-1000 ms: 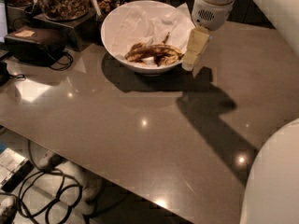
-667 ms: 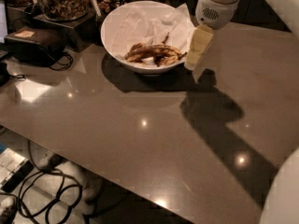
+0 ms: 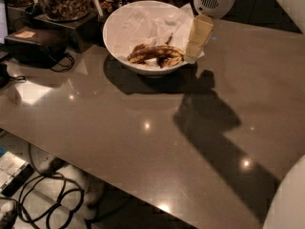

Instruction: Pick banana from white bowl

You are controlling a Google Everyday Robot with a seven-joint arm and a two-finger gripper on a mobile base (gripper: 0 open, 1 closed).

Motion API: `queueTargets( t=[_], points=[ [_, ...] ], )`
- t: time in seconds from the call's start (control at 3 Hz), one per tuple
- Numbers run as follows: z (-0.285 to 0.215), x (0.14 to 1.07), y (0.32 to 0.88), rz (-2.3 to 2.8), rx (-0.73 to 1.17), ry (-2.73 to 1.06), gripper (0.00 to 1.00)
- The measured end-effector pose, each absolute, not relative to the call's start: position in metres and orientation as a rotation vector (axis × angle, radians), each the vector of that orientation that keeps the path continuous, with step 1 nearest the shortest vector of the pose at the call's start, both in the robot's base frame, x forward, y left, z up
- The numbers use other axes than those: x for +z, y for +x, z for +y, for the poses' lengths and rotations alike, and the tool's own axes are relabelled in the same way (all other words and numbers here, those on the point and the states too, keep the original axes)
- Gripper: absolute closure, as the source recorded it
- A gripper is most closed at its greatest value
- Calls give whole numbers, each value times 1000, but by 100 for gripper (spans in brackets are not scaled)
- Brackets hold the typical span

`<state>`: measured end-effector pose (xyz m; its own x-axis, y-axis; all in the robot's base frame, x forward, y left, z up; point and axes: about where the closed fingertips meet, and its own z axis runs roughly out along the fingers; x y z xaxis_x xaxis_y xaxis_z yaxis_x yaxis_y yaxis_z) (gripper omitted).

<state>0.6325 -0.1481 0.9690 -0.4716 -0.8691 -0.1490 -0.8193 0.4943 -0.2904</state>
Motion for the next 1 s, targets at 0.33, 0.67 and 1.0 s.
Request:
queueTargets(
  t=[0.33,0.67,1.0],
  points=[
    [-144,969,639,2448,-247,-1431,0],
    [-121,963,659,2422,-204,-1505,0],
    [-95,956,681,2398,-209,-1590,0]
  ],
)
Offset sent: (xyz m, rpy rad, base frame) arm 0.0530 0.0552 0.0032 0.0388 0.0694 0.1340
